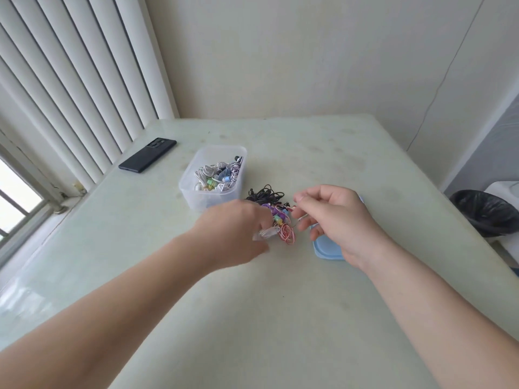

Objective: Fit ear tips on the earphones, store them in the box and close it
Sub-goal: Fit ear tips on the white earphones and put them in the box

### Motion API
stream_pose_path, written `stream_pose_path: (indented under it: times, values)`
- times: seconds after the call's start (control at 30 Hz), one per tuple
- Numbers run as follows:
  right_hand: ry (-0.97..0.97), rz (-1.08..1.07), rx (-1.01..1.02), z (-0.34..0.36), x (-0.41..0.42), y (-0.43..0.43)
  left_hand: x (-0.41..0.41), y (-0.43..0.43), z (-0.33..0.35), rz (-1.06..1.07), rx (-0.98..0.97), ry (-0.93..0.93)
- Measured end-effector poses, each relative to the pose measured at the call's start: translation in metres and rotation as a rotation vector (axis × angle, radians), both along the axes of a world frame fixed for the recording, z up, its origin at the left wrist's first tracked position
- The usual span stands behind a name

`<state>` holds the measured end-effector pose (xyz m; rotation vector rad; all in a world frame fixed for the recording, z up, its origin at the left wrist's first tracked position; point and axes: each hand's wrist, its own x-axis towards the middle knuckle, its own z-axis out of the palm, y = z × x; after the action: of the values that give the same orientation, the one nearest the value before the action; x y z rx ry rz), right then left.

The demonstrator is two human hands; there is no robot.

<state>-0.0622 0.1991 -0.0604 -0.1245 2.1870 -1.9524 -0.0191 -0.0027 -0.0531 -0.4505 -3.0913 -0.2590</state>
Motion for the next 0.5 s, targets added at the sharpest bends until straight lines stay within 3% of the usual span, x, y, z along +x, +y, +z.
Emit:
stream_pose_path:
  times: [0.23,0.37,0.5]
  values:
    - [0.052,-0.049,-0.056,-0.016,0.015,0.008,0.001,-0.002,-0.018,0.05,0.16,0.033]
    - [0.035,-0.073,-0.173,-0.02,0.02,0.013,-0.001,-0.001,0.009,0.156,0.585,0.023]
    - [0.005,-0.038,-0.331,-0.018,0.022,0.015,-0.004,0.008,0.039,0.283,1.057,-0.211]
